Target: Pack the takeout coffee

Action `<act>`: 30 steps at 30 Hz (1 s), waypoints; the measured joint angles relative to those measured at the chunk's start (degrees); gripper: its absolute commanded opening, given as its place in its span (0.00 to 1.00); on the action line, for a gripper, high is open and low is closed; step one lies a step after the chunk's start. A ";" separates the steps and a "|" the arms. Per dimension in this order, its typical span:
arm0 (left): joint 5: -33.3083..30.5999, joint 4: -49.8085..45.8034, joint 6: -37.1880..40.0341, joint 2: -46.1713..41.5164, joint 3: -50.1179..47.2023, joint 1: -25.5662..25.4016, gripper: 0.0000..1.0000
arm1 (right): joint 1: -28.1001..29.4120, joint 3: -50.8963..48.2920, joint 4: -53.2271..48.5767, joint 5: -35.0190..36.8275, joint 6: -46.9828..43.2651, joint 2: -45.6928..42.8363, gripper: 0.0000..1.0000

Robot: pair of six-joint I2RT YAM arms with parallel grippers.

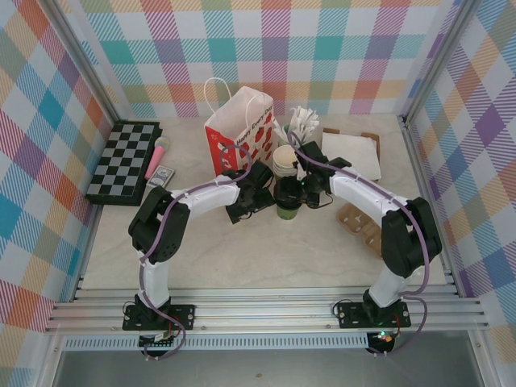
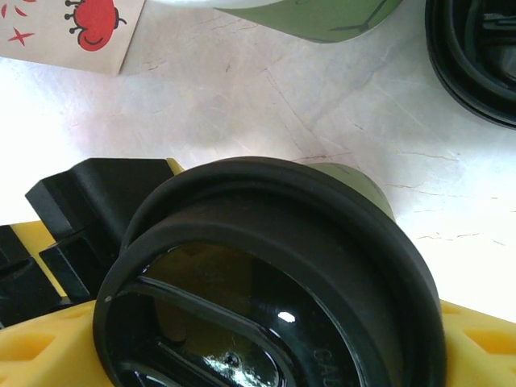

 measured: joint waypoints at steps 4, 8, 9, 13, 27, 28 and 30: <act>-0.09 0.00 0.22 0.00 0.00 0.00 1.00 | -2.91 -0.70 -2.12 1.33 -1.38 -2.05 0.78; -0.11 0.02 0.46 0.00 0.00 0.00 1.00 | -8.52 -1.77 -3.78 2.14 -3.17 -5.27 0.78; -0.11 0.02 0.46 0.00 0.00 0.00 1.00 | -10.03 -1.88 -4.02 2.19 -3.56 -5.81 0.78; -0.09 0.15 0.66 0.00 0.00 0.00 1.00 | -14.78 -1.92 -4.26 3.13 -4.90 -6.12 0.78; 0.42 8.02 3.63 -7.82 -6.47 -0.66 1.00 | -19.56 -0.04 -0.31 6.40 -5.84 -0.96 0.78; 0.28 8.00 3.69 -7.96 -6.47 -0.66 1.00 | -19.80 0.48 0.11 6.38 -5.68 -0.42 0.78; 0.09 7.98 3.74 -7.98 -6.51 -0.66 1.00 | -20.17 1.62 0.76 6.32 -5.46 0.83 0.78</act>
